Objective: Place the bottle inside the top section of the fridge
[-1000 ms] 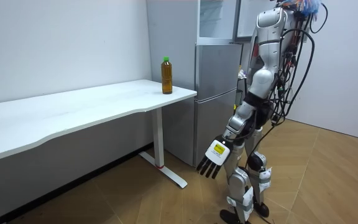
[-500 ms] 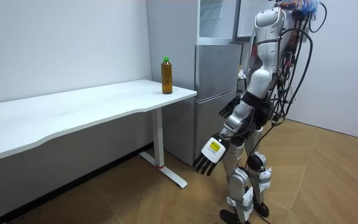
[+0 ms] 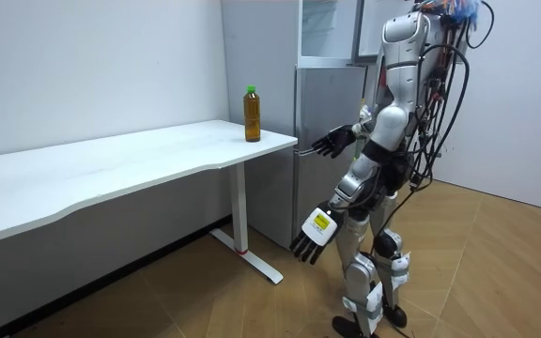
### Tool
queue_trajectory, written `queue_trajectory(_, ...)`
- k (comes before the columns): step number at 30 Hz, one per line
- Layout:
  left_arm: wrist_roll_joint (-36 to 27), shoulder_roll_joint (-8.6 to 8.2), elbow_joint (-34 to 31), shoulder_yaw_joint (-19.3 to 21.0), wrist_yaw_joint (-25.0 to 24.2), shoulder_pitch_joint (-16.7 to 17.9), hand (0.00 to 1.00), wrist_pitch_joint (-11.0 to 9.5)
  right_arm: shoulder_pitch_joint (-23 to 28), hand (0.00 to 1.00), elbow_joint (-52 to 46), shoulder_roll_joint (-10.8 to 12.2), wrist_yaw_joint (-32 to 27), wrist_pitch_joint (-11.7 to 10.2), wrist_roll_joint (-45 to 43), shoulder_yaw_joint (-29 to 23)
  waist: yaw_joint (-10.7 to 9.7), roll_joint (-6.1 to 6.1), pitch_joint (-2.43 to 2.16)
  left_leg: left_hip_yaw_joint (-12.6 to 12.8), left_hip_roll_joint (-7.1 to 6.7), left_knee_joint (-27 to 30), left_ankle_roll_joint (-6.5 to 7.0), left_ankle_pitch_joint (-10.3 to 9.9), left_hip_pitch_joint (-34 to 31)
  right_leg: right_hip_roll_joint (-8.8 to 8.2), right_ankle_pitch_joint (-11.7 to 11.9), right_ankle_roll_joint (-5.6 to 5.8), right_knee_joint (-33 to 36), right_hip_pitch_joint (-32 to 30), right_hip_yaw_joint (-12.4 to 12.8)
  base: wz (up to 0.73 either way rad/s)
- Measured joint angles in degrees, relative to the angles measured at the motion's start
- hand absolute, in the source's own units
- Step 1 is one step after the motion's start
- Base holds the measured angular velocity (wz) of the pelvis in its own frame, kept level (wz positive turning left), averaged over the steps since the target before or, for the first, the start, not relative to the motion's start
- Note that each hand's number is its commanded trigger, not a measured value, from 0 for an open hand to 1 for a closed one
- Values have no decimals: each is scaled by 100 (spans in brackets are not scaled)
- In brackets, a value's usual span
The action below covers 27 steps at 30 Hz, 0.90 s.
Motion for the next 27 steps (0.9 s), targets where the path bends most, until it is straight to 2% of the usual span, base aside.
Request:
queue_trajectory(4, -31, 26, -96, -173, -28, -3, 0, 25, 2, 0, -603, -13, 42, 218, 30, 14, 10, 33, -4, 43, 13, 50, 12, -8, -68, -3, 1, 1, 50, -78, 22, -4)
queue_trajectory(6, -64, 18, -103, -193, -92, -5, 0, 24, 8, 0, -1048, -28, 180, 308, 29, 15, 35, 81, 11, 71, 17, 49, 16, -5, -92, -1, 3, -1, 98, -148, 131, -16)
queue_trajectory(13, -74, 39, -88, -193, -251, -12, 0, 24, 7, 0, -1637, -32, 282, 366, 49, 16, 35, 117, 7, 145, 17, 31, 29, 4, -68, 2, 21, 1, 100, -149, 159, -3)
queue_trajectory(20, -124, 90, 11, -197, -352, -47, 0, 22, -43, 0, -2315, -48, 442, 367, 183, 17, 47, 76, -12, 143, 23, 13, 35, 8, -45, -1, 26, 4, 103, -138, 168, 0)
queue_trajectory(27, -192, 97, 61, -207, -210, -50, 0, 21, -197, 0, -2347, -49, 474, 367, 276, 37, 69, 25, 1, 159, 35, 3, 38, 11, -48, 2, 40, 6, 102, -160, 183, -1)
